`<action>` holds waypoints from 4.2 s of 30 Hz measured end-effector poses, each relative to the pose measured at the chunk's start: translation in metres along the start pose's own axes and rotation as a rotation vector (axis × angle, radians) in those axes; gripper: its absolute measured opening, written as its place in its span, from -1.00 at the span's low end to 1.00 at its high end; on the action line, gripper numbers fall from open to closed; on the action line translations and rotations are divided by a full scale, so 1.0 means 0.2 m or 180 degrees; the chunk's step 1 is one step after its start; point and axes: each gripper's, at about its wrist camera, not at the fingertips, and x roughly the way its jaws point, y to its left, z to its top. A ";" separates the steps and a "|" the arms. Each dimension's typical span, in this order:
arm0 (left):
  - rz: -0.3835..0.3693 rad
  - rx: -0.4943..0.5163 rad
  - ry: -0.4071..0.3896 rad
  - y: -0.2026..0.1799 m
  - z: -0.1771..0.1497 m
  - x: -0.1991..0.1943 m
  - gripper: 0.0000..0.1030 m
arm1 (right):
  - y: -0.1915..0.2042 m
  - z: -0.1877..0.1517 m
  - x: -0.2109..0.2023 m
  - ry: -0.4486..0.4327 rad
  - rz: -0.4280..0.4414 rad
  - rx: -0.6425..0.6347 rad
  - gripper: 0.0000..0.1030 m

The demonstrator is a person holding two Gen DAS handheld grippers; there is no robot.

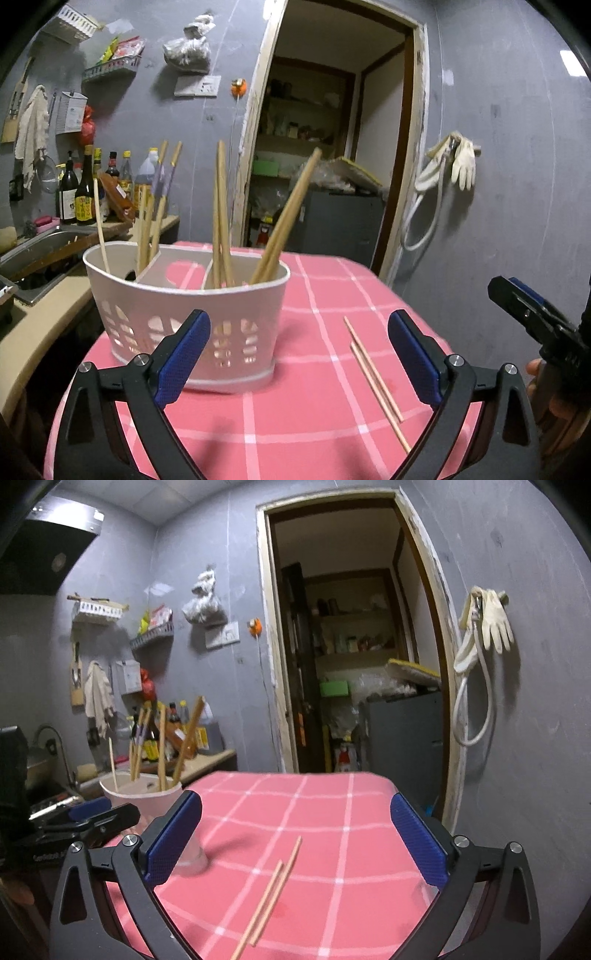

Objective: Organize utensils
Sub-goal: 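Move both open tools back over the two plain chopsticks on the cloth, then close left tool on one plain chopstick while right tool grasps the other, then lift both held chopsticks and lower them into the white caddy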

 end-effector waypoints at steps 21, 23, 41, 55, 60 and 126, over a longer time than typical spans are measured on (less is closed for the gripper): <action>0.0342 -0.0082 0.0876 0.06 -0.18 0.27 0.83 | -0.03 -0.24 0.46 0.1658 -0.0179 -0.0208 0.73; 0.0333 -0.0106 0.0936 0.07 -0.19 0.28 0.83 | -0.03 -0.26 0.50 0.1786 -0.0149 -0.0243 0.55; 0.0267 -0.0079 0.1158 0.06 -0.21 0.31 0.83 | -0.02 -0.33 0.71 0.2270 0.0018 -0.0396 -0.18; -0.0164 -0.0048 0.1502 -0.02 -0.20 0.42 0.77 | -0.18 -0.31 0.60 0.2344 0.0114 -0.0384 -0.65; -0.0342 0.0048 0.1560 -0.10 -0.19 0.46 0.47 | -0.25 -0.31 0.58 0.2373 0.0148 -0.0253 -0.67; -0.0560 -0.0191 0.0106 -0.01 0.16 0.05 -0.95 | 0.24 0.11 0.33 0.0048 0.0719 0.0885 -0.94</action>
